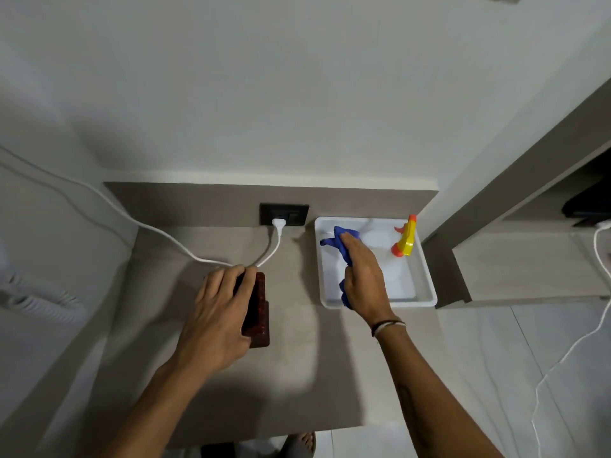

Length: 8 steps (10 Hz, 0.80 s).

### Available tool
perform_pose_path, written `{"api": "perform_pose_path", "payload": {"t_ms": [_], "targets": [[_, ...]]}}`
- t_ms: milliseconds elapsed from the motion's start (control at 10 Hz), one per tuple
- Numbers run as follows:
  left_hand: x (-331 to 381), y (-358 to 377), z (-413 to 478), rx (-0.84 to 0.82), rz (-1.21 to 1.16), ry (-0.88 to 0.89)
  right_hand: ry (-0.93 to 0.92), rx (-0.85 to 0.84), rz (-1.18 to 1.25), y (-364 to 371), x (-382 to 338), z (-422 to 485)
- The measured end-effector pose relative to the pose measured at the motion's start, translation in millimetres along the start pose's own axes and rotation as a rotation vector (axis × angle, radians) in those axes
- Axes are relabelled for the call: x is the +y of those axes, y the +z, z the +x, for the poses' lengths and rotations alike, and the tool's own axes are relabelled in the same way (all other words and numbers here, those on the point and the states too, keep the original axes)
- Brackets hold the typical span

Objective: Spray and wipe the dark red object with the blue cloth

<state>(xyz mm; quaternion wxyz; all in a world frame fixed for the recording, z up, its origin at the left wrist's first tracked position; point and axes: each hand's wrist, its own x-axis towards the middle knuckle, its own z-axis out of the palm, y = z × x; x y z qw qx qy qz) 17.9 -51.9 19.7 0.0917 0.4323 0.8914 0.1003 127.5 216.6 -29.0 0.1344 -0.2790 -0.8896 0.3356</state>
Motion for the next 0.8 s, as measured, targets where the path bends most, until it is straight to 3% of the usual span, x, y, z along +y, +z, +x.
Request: {"api": "perform_pose_path", "payload": {"t_ms": [100, 200, 300, 500, 700, 800], "targets": [[2.8, 8.4, -0.1, -0.023, 0.026, 0.02, -0.104, -0.2, -0.298, 25.6, 30.5, 27.1], [1.0, 14.8, 1.0, 0.001, 0.047, 0.014, -0.051, -0.479, -0.473, 51.7, 57.9, 32.4], [3.1, 17.5, 1.0, 0.036, 0.047, -0.016, -0.03, -0.537, -0.554, 62.1, 70.9, 30.5], [5.9, 22.6, 0.9, 0.134, 0.096, -0.001, -0.033, -0.57, -0.669, 56.3, 64.4, 32.9], [11.1, 17.6, 1.2, 0.125, 0.125, -0.018, 0.017, -0.576, -0.676, 45.0, 42.5, 30.8], [11.5, 13.2, -0.1, 0.087, 0.039, -0.042, -0.046, -0.433, -0.6, 38.5, 20.8, 21.3]]}}
